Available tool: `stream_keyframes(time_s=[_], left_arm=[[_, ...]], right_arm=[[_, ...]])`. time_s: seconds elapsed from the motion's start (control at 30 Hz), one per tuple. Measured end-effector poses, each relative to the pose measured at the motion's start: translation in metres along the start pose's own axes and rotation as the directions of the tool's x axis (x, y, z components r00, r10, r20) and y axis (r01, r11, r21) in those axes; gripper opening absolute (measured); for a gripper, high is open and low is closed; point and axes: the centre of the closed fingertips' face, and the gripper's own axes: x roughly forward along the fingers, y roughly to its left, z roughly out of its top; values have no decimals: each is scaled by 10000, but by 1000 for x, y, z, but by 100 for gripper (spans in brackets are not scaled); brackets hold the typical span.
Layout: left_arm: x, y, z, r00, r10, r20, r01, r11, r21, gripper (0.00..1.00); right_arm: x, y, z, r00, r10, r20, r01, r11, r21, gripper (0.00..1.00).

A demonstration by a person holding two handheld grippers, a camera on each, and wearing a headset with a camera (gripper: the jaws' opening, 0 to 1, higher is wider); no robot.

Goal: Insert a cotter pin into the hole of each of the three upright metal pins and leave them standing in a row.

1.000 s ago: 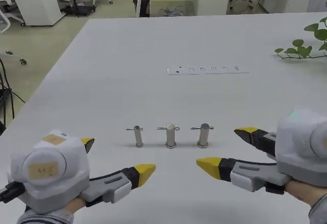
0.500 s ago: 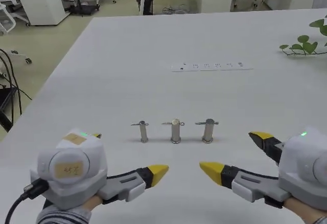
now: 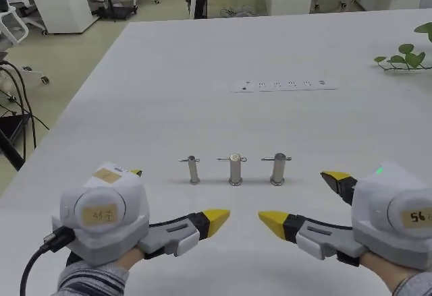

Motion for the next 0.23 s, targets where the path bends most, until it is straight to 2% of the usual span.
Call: stream_keyframes(time_s=[0.1,0.23], left_arm=[[-1,0,-1,10000,53,-46,-53,10000,15,99],[-1,1,0,9999,138,-9,-138,9999,48,99]], right_arm=[[0,-3,-2,10000,-81,-53,82,9996,288,75],[-2,-5,-2,9997,-203,-104,206,9994,280,73]])
